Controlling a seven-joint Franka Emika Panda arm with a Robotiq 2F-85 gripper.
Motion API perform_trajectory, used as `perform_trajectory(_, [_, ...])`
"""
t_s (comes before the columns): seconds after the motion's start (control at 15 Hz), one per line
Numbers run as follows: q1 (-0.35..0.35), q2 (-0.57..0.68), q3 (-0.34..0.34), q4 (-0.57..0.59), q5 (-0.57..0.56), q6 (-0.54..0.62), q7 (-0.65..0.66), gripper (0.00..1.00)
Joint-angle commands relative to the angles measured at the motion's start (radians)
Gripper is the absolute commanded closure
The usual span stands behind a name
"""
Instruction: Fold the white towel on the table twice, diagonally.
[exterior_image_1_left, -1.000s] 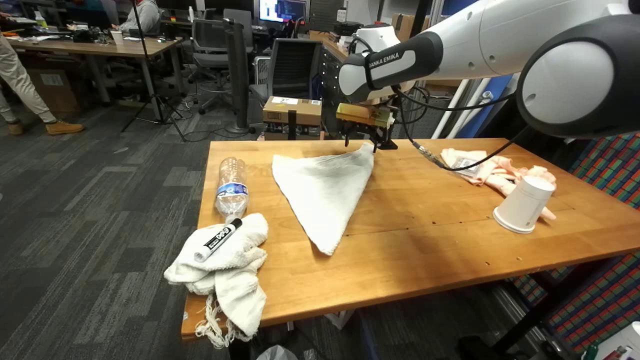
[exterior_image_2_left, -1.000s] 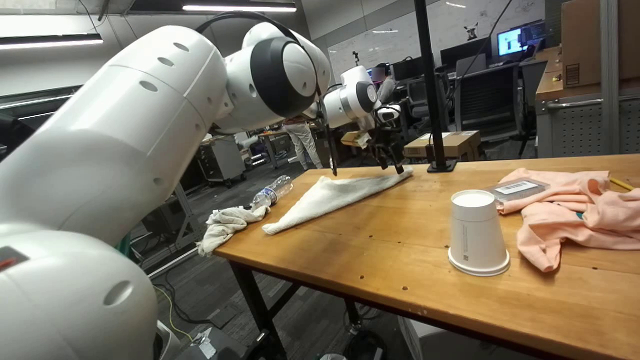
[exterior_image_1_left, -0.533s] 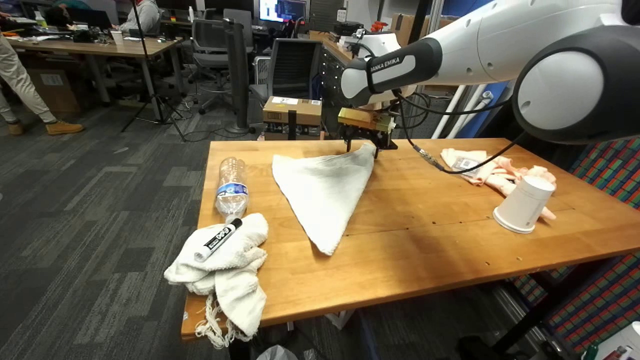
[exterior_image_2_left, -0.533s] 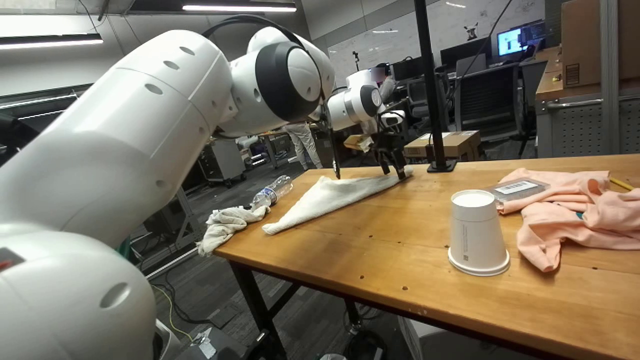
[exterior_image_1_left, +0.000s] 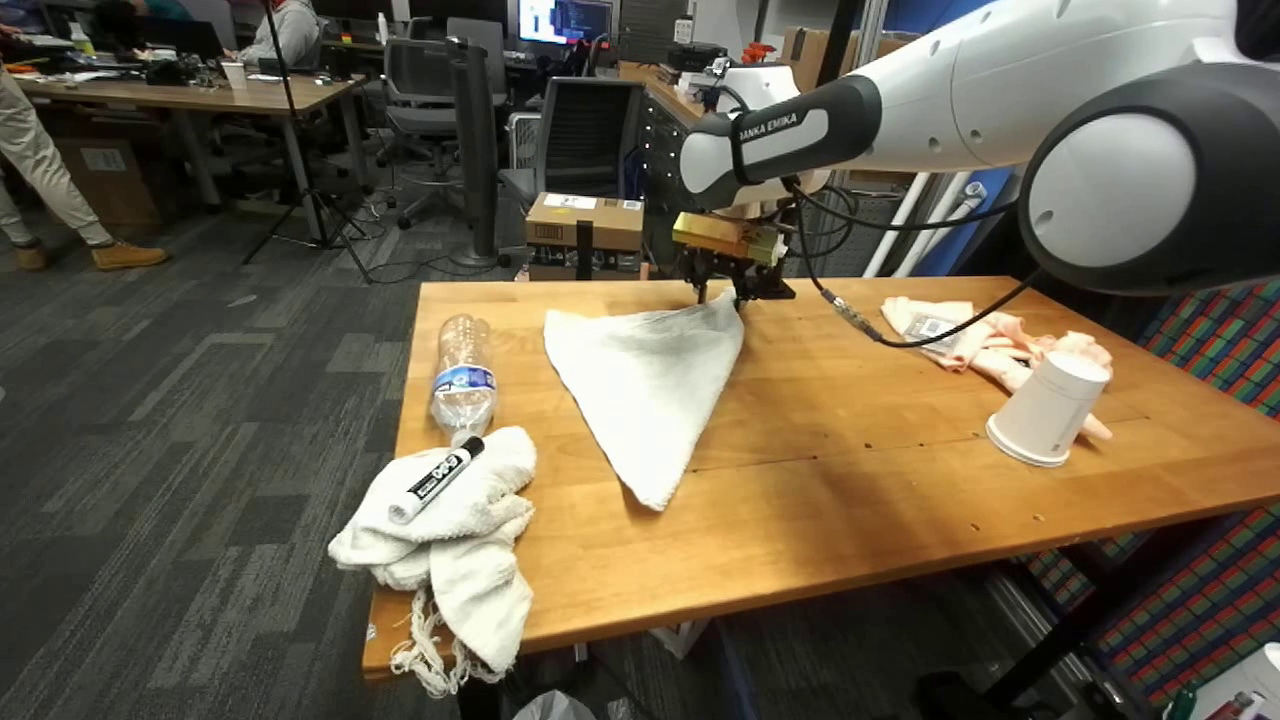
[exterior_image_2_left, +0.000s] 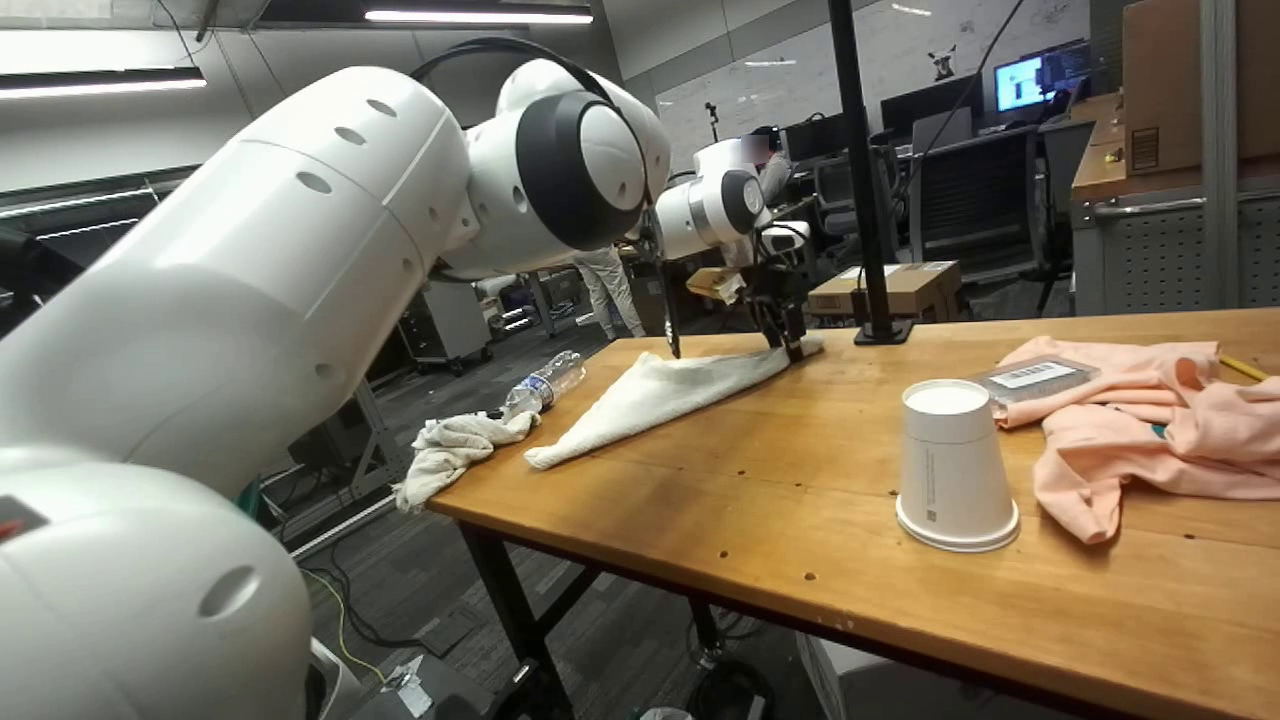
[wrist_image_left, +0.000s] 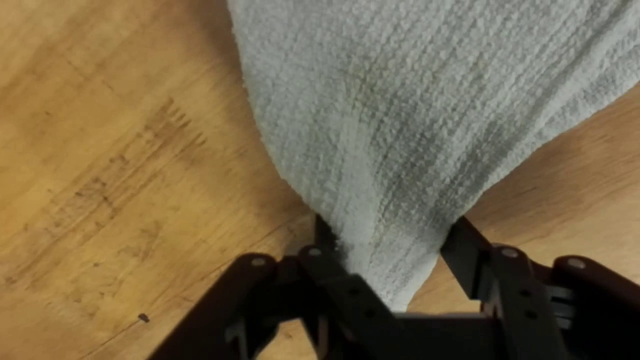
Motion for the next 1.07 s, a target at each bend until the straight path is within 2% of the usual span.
perform_trajectory(0.0, [0.015, 0.007, -0.003, 0.037, 0.017, -0.032, -0.016, 0.72])
perform_trajectory(0.2, [0.032, -0.015, -0.005, 0.018, 0.013, -0.026, -0.008, 0.94])
perform_trajectory(0.27, [0.040, -0.024, -0.006, 0.008, 0.010, -0.021, -0.003, 0.98])
perform_trajectory(0.67, [0.091, -0.082, -0.004, -0.050, -0.016, 0.008, 0.020, 0.96])
perform_trajectory(1.0, [0.154, -0.178, -0.020, -0.135, -0.049, 0.055, 0.044, 0.96])
